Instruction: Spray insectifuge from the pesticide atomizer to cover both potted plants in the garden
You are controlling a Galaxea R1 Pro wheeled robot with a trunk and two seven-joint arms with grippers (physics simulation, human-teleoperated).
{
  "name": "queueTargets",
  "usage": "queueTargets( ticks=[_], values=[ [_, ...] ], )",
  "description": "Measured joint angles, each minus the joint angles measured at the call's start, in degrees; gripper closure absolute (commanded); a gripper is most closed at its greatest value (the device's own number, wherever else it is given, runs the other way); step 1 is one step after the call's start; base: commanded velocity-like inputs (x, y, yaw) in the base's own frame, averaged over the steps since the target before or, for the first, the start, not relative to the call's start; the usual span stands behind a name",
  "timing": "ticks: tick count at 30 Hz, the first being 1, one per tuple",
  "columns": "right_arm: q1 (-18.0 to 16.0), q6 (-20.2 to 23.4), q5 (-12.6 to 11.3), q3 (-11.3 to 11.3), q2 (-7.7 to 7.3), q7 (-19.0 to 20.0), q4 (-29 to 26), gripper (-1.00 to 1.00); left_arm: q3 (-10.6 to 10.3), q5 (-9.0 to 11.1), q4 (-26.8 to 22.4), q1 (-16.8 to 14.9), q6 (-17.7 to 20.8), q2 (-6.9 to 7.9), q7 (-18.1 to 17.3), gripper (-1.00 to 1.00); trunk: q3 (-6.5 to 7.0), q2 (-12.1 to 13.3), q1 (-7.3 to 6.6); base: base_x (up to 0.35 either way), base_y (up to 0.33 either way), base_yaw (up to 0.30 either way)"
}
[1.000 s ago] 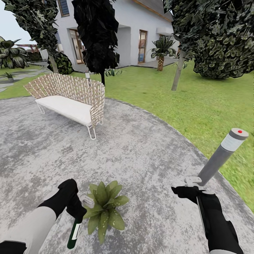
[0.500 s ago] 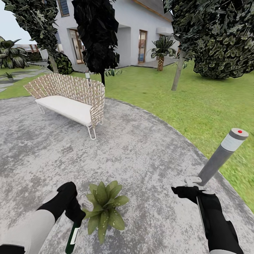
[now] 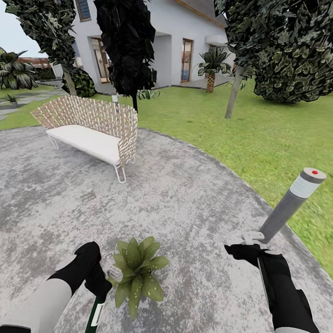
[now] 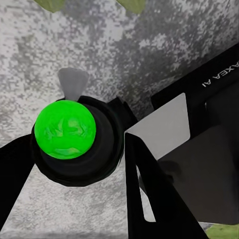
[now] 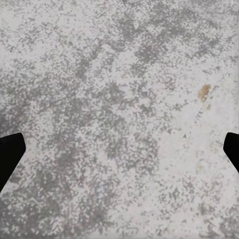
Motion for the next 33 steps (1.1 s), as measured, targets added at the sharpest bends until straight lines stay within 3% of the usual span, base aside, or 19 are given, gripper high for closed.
queueTargets(
  ticks=[8, 13, 33],
  values=[
    [0.0, 0.0, 0.0, 0.0, -0.09, 0.0, 0.0, -1.0, 0.2, 0.0, 0.0, 0.0, 0.0, 0.0, 0.0, 1.0, -0.69, 0.0, 0.0, 0.0, 0.0, 0.0],
    [0.0, 0.0, 0.0, 0.0, -0.09, 0.0, 0.0, -1.0, 0.3, 0.0, 0.0, 0.0, 0.0, -0.01, 0.0, 1.0, -2.01, -2.0, 1.09, 0.0, 0.0, 0.0],
    [0.0, 0.0, 0.0, 0.0, -0.09, 0.0, -0.1, -1.0, 0.0, 0.0, 0.0, 0.0, 0.1, -0.21, 0.2, 1.0, -2.96, -3.2, 1.76, 0.0, 0.0, 0.0]
  ],
)
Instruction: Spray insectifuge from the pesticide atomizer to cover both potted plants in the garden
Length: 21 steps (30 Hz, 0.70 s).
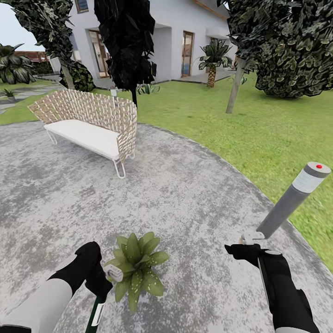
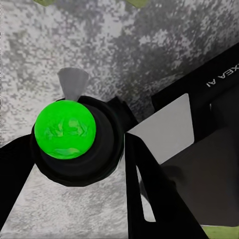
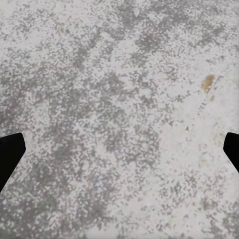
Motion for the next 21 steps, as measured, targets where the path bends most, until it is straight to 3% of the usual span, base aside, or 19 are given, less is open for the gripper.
queueTargets(
  ticks=[12, 21],
  values=[
    [0.0, 0.0, -0.1, 0.0, 0.0, 0.0, 0.0, -1.0, -0.1, 0.0, 0.3, -0.1, 0.0, 0.24, 3.0, 1.0, 0.0, 0.0, 0.0, 0.0, 0.0, 0.0],
    [0.0, 0.0, -0.1, 0.0, 0.0, 0.0, 0.1, -1.0, 0.0, 0.0, 0.6, -0.1, 0.0, 0.77, 3.2, 1.0, 0.0, 0.0, 0.0, 0.0, 0.0, 0.0]
  ],
)
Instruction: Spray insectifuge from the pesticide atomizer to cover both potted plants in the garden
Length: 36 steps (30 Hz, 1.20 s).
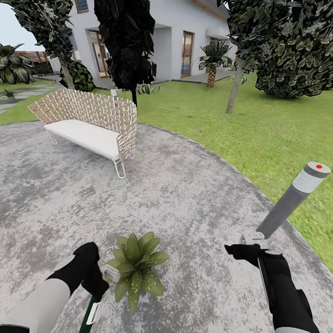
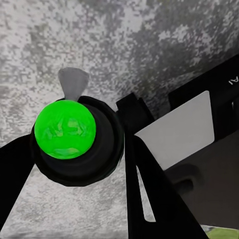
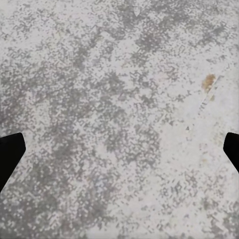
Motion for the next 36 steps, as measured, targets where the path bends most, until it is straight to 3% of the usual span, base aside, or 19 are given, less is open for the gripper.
queueTargets(
  ticks=[10, 18, 26, 36],
  values=[
    [0.0, 0.0, 0.0, 0.0, 0.0, 0.0, -0.1, -1.0, -0.1, 0.0, 0.0, 0.1, 0.0, 2.06, 0.1, 1.0, 0.0, 0.0, 0.0, 0.0, 0.0, -0.021],
    [0.0, 0.0, 0.0, 0.0, 0.0, 0.1, -0.1, -1.0, 0.2, 0.0, 0.0, 0.3, 0.0, 2.03, 4.8, 1.0, 0.0, 0.0, 0.0, 0.0, 0.0, -0.124],
    [0.0, 0.0, 0.0, 0.0, 0.0, 0.1, -0.1, -1.0, 0.3, 0.0, 0.1, 0.4, 0.0, 1.67, 5.1, 1.0, 0.0, 0.0, 0.0, 0.0, 0.0, -0.003],
    [0.0, 0.0, 0.0, 0.0, 0.0, 0.1, -0.1, -1.0, 0.5, 0.0, 0.1, 3.3, -0.3, 1.55, 5.1, 1.0, 0.0, 0.0, 0.0, 0.0, 0.0, 0.0]
  ],
)
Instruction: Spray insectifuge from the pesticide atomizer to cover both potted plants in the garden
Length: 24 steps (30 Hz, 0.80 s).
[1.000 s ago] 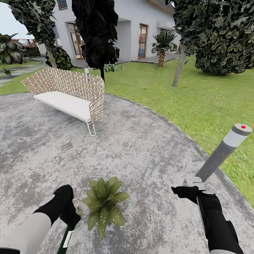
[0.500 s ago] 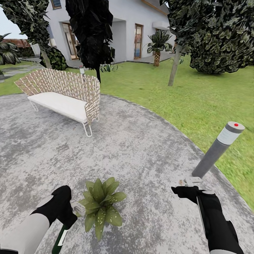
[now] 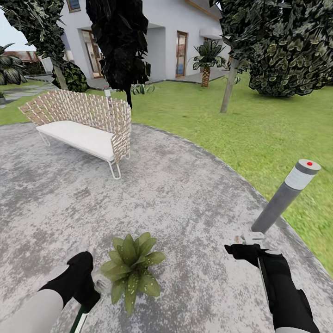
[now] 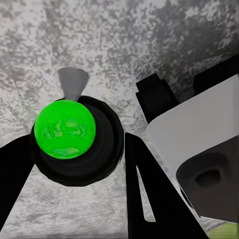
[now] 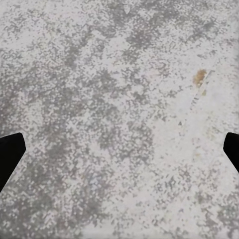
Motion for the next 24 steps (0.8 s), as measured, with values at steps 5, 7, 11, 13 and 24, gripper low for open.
queueTargets(
  ticks=[5, 7, 11, 13, 24],
  values=[
    [0.0, 0.0, 0.0, 0.0, 0.0, 0.0, 0.0, -1.0, 0.0, 0.0, 0.0, 0.6, 0.0, -0.01, 0.0, 1.0, 0.0, 0.0, 0.0, 0.0, 0.0, -0.095],
    [0.0, 0.0, 0.0, 0.0, -0.01, 0.0, 0.0, -1.0, 0.1, 0.0, 0.0, 0.7, 0.0, -0.01, 0.0, 1.0, 0.0, 0.0, 0.0, 0.0, 0.0, -0.224],
    [0.0, 0.0, 0.0, 0.0, -0.01, 0.0, 0.0, -1.0, 0.1, 0.0, 0.0, 0.7, 0.0, -0.01, 0.0, 1.0, 0.0, 0.0, 0.0, -0.016, 0.071, -0.174],
    [0.0, 0.0, 0.0, 0.0, -0.01, 0.0, 0.0, -1.0, 0.1, 0.0, 0.0, 0.7, 0.0, 0.01, 0.0, 1.0, 0.0, 0.0, 0.01, -0.065, 0.242, -0.029],
    [0.0, 0.0, 0.0, 0.0, 0.0, 0.0, 0.0, -1.0, 0.0, 0.0, 0.0, 0.8, 0.0, 0.22, 0.0, 1.0, 0.0, 0.0, 0.0, -0.01, 0.042, -0.095]
  ],
)
